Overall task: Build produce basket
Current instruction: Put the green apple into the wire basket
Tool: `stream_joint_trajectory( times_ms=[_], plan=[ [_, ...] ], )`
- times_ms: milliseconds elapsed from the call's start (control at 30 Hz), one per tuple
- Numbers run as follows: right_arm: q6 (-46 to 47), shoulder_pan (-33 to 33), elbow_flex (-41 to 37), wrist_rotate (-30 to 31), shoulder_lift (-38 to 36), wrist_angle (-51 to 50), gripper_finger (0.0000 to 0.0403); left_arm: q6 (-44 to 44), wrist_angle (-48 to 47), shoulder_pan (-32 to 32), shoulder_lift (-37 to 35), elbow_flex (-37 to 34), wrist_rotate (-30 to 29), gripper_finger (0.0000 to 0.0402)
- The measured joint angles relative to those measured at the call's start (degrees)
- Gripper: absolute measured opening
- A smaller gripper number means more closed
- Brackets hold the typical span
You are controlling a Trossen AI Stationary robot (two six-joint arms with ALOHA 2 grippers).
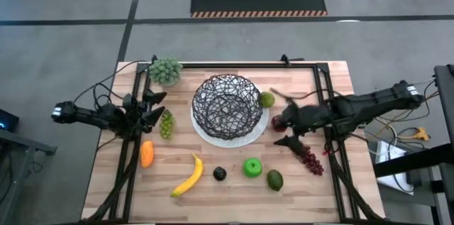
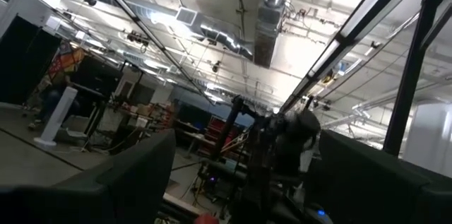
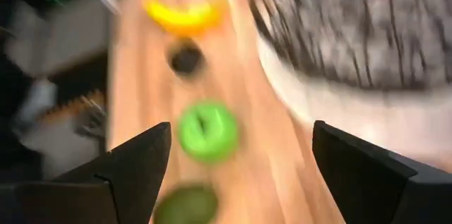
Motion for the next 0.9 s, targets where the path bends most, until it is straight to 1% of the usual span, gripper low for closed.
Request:
stream_joint_trajectory(
  times_ms=[100, 200, 233, 400, 533, 633, 733, 900],
  plan=[
    [1.5, 2.7, 4.0, -0.3, 5.0, -11.1, 0.0326, 0.0, 0.4, 0.0, 0.2, 0.0, 0.0, 0.0334],
    [1.2, 6.1, 6.4, 0.2, 8.6, -12.0, 0.0326, 0.0, 0.5, 0.0, 0.1, 0.0, 0.0, 0.0334],
    [0.8, 7.4, 6.5, 1.2, 10.0, -11.5, 0.0326, 0.0, 0.5, 0.0, 0.2, 0.0, 0.0, 0.0334],
    [-5.2, 12.9, 6.4, 7.7, 15.6, -1.6, 0.0326, 0.0, 0.3, 0.0, 0.0, 0.0, 0.0, 0.0334],
    [-6.6, 14.0, 6.0, 12.0, 20.2, 4.0, 0.0326, 0.0, 0.5, 0.0, -0.1, 0.0, 0.0, 0.0334],
    [-10.1, 13.9, 6.0, 13.4, 22.8, 9.9, 0.0326, 0.0, 0.4, 0.0, -0.2, 0.0, 0.0, 0.0334],
    [-13.1, 14.0, 6.1, 13.2, 25.3, 14.6, 0.0326, 0.0, 0.3, 0.0, -0.1, 0.0, 0.0, 0.0334],
    [-13.9, 13.6, 6.0, 13.1, 28.1, 15.7, 0.0326, 0.0, 0.4, 0.0, -0.2, 0.0, 0.0, 0.0334]
  ],
)
